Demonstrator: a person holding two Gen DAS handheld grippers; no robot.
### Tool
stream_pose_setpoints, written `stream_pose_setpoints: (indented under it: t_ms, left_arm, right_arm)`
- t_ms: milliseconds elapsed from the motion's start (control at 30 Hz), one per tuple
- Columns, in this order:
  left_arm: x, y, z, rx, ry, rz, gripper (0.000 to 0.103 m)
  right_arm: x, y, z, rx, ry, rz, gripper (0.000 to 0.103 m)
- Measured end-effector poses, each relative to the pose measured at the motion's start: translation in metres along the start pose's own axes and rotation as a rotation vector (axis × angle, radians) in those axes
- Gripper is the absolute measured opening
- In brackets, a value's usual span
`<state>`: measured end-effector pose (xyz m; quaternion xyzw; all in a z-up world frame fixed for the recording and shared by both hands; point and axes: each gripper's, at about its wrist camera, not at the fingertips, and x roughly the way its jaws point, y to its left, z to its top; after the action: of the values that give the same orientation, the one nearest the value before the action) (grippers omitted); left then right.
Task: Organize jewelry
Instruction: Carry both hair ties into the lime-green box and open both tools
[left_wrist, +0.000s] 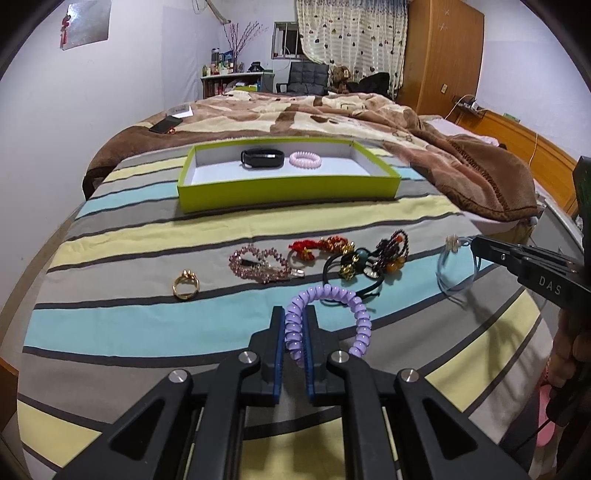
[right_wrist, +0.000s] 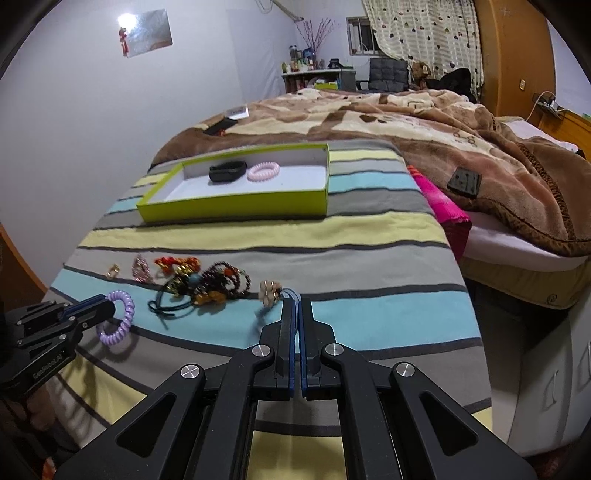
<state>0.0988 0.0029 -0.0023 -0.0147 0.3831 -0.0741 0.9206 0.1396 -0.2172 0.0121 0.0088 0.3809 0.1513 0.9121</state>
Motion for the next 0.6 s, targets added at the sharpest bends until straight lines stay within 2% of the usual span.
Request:
stream_pose_setpoints:
  t_ms: [600]
  left_arm:
    - [-0.013, 0.008, 0.021, -0.015, -0.061, -0.009, 0.009]
  right_arm:
    - [-0.018, 0.011, 0.02, -0.017, -0.077, 0.05, 0.001]
